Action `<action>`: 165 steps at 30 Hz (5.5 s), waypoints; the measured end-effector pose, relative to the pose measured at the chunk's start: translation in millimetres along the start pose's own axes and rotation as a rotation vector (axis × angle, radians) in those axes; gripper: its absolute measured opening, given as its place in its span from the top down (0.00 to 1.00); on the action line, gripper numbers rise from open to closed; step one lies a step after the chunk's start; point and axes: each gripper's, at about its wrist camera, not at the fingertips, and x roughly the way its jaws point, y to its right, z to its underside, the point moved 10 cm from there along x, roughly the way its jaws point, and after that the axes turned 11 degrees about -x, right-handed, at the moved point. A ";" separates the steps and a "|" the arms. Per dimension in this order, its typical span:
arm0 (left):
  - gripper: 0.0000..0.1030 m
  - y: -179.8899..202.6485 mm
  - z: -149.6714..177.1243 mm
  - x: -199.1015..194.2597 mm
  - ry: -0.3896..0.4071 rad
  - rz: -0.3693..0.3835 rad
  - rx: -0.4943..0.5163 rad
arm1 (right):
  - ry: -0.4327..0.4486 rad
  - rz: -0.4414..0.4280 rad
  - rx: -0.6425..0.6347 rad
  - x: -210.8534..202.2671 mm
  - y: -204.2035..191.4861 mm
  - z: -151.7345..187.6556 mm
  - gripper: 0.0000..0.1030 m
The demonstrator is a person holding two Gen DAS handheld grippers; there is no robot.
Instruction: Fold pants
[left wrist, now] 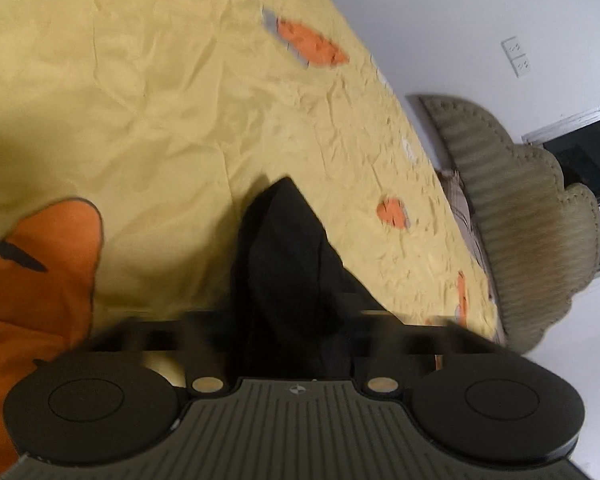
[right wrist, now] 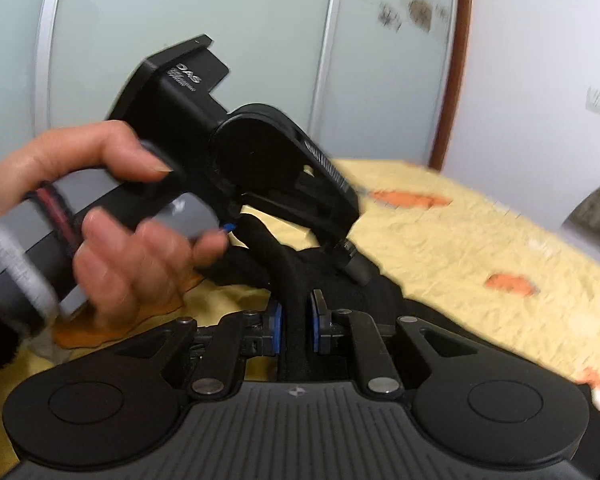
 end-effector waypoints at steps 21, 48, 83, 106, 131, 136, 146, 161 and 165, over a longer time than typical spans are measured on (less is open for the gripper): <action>0.79 76.0 69.6 -32.7 0.361 -0.227 0.617 | 0.033 -0.018 0.352 -12.8 59.6 17.9 0.87; 0.83 122.9 120.6 -24.6 0.478 -0.354 0.853 | 0.112 -0.080 0.621 -49.4 91.2 29.5 0.86; 0.63 14.0 7.1 -19.3 0.314 -0.166 0.343 | -0.242 0.258 0.304 -73.3 168.7 86.1 0.57; 0.36 2.6 -2.4 -12.1 0.163 -0.066 0.286 | -0.154 0.282 0.091 -73.3 78.5 41.9 0.57; 0.29 9.2 -0.9 -17.1 -0.098 0.089 0.290 | -0.165 0.354 -0.746 43.5 -79.2 22.1 0.59; 0.25 5.1 -3.3 -18.6 -0.087 0.051 0.300 | -0.144 0.334 -0.709 54.2 -68.8 26.2 0.84; 0.21 20.4 1.3 -1.6 -0.134 0.138 0.219 | 0.008 0.264 -0.292 7.0 -10.9 -7.1 0.87; 0.81 30.5 14.7 1.0 -0.016 0.027 0.305 | -0.020 0.145 0.074 -42.7 52.5 10.0 0.86; 0.81 46.5 30.5 -10.9 0.085 -0.024 0.417 | -0.107 0.179 0.118 -18.4 67.2 27.6 0.86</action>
